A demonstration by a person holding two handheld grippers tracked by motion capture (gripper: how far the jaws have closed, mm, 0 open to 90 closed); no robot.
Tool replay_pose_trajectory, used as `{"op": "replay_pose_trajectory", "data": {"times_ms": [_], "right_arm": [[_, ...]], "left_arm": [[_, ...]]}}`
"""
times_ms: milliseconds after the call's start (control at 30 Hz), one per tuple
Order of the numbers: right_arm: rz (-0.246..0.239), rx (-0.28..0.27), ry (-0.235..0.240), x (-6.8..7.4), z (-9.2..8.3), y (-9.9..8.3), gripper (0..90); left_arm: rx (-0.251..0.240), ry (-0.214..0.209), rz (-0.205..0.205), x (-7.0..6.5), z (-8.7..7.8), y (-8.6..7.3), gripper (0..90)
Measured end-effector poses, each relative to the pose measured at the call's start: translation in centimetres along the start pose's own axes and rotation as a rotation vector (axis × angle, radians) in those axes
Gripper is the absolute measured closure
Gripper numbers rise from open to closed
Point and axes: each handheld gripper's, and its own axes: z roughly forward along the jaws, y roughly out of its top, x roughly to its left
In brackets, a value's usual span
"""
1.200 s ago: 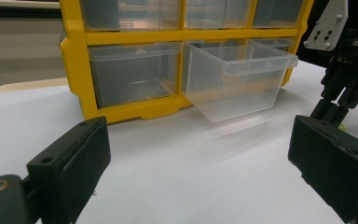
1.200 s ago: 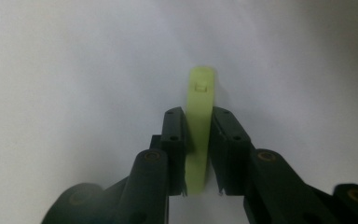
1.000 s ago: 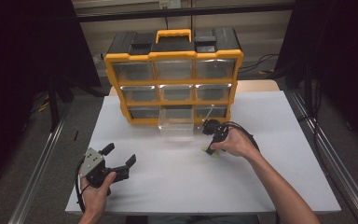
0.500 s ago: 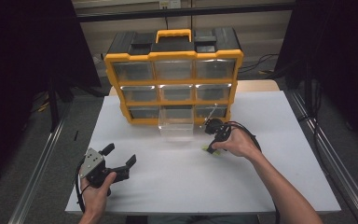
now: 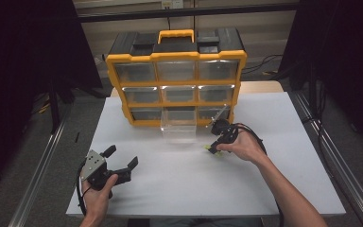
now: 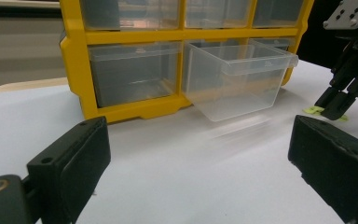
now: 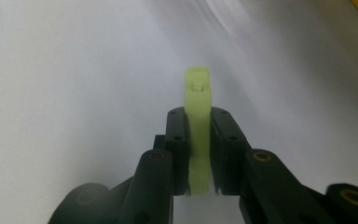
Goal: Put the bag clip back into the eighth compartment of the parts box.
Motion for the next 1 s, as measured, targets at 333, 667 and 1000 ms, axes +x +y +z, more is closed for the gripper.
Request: {"op": "replay_pose_trajectory", "data": {"times_ms": [333,667,1000], "right_arm": [[-0.013,-0.061,-0.005,0.0,-0.5,-0.8,78.9],[-0.027,-0.123,-0.005,0.2,-0.2,-1.9,78.9],[-0.025,-0.206,0.006,0.4,-1.1,-2.3,78.9]], "left_arm": [[0.007,-0.001,0.002,0.0,0.0,0.0,5.6],[0.006,0.006,-0.005,-0.1,0.1,-0.1,5.6],[0.001,0.004,0.002,-0.1,-0.1,0.0,5.7]]}}
